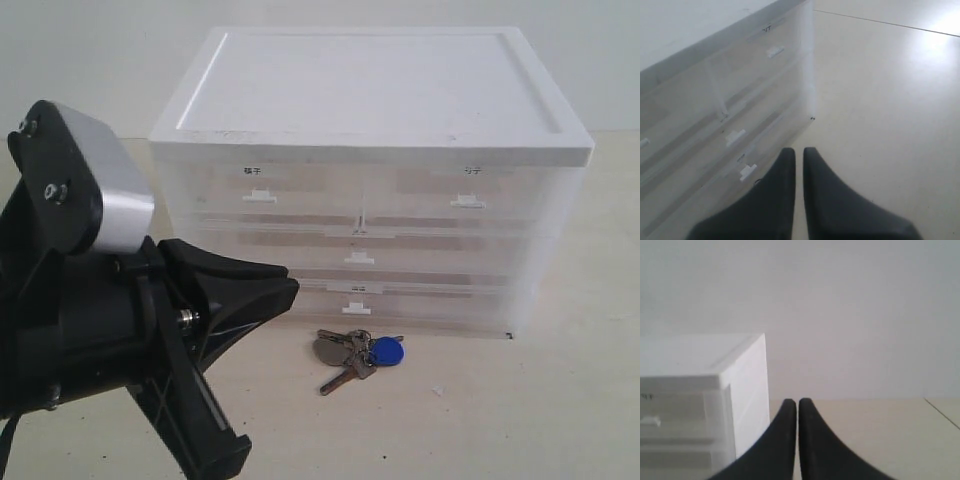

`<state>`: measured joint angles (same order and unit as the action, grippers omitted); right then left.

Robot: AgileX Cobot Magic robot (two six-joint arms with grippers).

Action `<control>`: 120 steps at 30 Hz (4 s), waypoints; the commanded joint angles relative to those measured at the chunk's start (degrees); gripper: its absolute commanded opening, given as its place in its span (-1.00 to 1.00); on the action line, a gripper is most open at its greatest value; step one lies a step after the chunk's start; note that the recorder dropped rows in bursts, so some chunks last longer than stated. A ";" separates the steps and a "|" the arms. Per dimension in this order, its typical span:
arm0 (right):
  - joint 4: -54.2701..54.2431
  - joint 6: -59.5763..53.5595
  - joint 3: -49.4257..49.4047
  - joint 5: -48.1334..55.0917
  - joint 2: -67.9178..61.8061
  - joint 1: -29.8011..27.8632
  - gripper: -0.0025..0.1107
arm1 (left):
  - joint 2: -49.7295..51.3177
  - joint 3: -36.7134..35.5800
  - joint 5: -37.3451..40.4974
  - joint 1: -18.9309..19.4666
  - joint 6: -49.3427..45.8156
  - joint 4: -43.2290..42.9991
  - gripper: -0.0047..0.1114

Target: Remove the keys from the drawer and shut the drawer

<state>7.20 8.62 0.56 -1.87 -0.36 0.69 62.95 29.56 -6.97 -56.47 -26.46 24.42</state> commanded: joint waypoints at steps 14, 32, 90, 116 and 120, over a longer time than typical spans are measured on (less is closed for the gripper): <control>-1.25 -5.86 -0.56 20.58 0.36 -0.12 -0.96 | -0.28 -0.19 -0.50 -0.13 0.55 0.57 -0.84; -1.25 -5.86 -0.56 20.58 0.36 -0.12 -0.96 | -0.62 -2.66 -4.26 -0.45 0.55 -0.34 -0.84; -1.35 -5.87 -0.56 20.57 0.36 -0.12 -0.96 | -62.95 -29.56 23.29 55.91 22.63 -27.33 -0.84; -1.35 -5.87 -0.56 20.57 0.36 -0.12 -0.96 | -62.95 -29.56 23.49 55.91 23.48 -27.94 -0.84; -1.35 -5.87 -0.56 20.45 0.36 -0.12 -0.96 | -62.95 -29.56 23.49 55.91 23.48 -27.94 -0.84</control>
<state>5.82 3.05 -0.01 18.98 -0.27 0.69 0.21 0.22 16.50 -0.76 -3.68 -3.38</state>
